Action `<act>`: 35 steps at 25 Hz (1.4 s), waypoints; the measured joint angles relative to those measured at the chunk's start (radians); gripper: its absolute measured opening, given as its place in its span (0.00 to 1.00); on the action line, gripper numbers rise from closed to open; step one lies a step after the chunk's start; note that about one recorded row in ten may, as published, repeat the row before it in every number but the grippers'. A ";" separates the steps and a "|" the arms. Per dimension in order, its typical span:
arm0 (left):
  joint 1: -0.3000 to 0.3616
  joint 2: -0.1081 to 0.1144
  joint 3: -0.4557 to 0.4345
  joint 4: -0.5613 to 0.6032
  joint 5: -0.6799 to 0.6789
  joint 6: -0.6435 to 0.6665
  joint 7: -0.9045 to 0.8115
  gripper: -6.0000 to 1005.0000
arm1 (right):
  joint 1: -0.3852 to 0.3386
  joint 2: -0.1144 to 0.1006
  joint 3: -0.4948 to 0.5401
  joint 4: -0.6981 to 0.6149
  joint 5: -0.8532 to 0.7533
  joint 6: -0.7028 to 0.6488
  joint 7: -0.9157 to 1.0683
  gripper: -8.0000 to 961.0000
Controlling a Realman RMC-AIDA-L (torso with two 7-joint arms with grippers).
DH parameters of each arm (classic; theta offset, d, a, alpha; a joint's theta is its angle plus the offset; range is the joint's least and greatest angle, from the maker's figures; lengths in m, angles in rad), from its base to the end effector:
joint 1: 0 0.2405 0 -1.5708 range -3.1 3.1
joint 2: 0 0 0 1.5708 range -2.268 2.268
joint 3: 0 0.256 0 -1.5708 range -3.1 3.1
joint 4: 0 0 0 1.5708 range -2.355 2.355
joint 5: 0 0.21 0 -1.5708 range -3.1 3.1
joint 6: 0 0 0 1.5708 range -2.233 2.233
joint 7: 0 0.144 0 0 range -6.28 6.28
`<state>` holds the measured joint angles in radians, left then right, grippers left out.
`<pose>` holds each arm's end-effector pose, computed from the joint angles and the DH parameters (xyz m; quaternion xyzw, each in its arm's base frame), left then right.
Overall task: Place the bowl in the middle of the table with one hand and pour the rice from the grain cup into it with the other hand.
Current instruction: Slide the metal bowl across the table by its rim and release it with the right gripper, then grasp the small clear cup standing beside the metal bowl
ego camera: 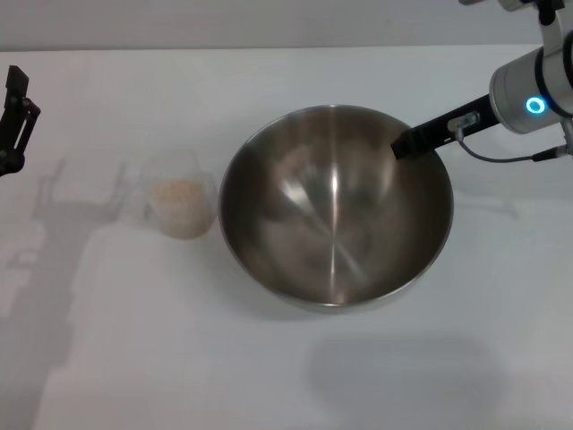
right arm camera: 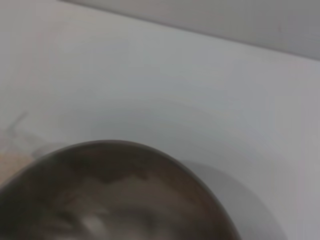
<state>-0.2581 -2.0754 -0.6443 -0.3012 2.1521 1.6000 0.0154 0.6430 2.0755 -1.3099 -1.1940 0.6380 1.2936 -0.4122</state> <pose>-0.3004 0.2636 0.0007 -0.6346 -0.1093 -0.4028 0.6505 0.1809 0.3927 -0.0043 -0.8698 0.4325 -0.0484 0.2324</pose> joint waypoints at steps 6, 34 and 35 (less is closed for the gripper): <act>0.000 0.000 0.000 -0.002 0.003 0.000 0.000 0.78 | 0.009 0.000 -0.014 0.024 -0.017 -0.006 -0.002 0.05; 0.013 0.000 0.007 -0.008 0.003 0.024 -0.001 0.76 | -0.236 0.009 -0.443 -0.117 -0.082 -1.344 -0.132 0.45; 0.013 0.000 0.007 -0.008 0.003 0.024 -0.001 0.76 | -0.236 0.009 -0.443 -0.117 -0.082 -1.344 -0.132 0.45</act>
<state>-0.2449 -2.0759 -0.6377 -0.3095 2.1554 1.6243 0.0141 0.4070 2.0844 -1.7529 -1.3113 0.5562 -0.0506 -0.5439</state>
